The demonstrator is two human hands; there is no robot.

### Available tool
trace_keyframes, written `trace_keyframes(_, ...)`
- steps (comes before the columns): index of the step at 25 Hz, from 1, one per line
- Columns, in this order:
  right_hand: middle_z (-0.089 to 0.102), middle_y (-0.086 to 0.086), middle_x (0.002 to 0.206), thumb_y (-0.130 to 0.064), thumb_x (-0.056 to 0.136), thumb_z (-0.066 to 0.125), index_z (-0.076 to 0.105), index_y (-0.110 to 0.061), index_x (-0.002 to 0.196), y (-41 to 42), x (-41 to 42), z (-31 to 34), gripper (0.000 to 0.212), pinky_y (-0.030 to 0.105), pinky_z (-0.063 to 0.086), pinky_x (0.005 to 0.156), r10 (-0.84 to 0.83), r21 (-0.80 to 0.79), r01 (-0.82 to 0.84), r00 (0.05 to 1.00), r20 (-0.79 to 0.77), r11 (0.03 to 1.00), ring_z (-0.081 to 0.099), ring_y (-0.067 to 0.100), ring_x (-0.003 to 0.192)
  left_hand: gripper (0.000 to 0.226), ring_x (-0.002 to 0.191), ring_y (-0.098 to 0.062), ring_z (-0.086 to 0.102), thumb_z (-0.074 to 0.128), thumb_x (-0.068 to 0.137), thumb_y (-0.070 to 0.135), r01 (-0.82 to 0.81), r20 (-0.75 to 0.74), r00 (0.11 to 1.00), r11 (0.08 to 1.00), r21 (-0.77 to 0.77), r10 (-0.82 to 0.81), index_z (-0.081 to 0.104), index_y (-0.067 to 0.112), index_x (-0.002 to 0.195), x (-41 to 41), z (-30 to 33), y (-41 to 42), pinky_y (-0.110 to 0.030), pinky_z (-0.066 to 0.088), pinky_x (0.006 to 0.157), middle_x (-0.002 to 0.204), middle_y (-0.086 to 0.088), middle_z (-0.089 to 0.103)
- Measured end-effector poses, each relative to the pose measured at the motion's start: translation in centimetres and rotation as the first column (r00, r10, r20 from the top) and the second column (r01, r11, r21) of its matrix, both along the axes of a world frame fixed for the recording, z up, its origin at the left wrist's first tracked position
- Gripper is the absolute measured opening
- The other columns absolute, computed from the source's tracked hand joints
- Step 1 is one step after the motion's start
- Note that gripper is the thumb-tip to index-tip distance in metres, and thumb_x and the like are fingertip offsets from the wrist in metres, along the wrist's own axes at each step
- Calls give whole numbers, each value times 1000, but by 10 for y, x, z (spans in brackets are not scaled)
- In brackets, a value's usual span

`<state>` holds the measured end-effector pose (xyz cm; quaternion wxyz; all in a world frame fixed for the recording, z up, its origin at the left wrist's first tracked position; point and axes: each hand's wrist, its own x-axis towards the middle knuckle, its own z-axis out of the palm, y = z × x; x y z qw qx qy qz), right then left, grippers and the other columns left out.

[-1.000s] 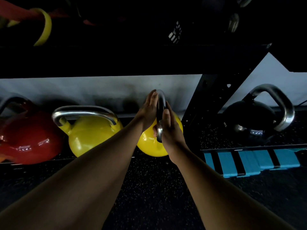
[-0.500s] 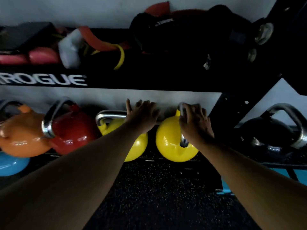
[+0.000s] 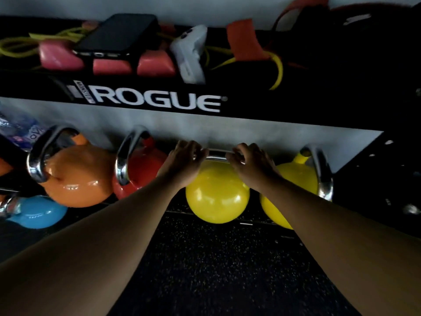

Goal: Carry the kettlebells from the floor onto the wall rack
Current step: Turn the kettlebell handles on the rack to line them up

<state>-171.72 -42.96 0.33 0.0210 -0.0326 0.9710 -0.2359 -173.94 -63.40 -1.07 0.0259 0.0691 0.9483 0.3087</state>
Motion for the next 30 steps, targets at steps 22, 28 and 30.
trace_keyframes(22,70,12,79,-62,84,58,63,-19,89,-45,27,-28,44,47,54,65,-408,-559,404,905,124,724,65,34,74,74,150,-29,7,23,96,58,-187,299,954,774,604,-2,-3,24,156,-28,-39,24,-49,13,120,165,-11,0)
trace_keyframes(28,56,2,57,-46,94,57,62,-28,116,-49,54,-39,29,26,37,45,-330,-832,313,929,167,459,50,13,47,61,149,-13,7,26,104,42,-103,273,956,741,663,-112,7,16,156,-15,-36,64,-27,7,119,165,-1,7)
trace_keyframes(30,60,3,65,-49,96,49,48,-38,139,-51,51,-39,45,28,40,47,-319,-796,280,941,115,537,50,9,48,61,146,-5,12,29,103,44,-130,272,957,691,711,-100,10,21,156,-13,-42,64,-22,12,116,164,4,11)
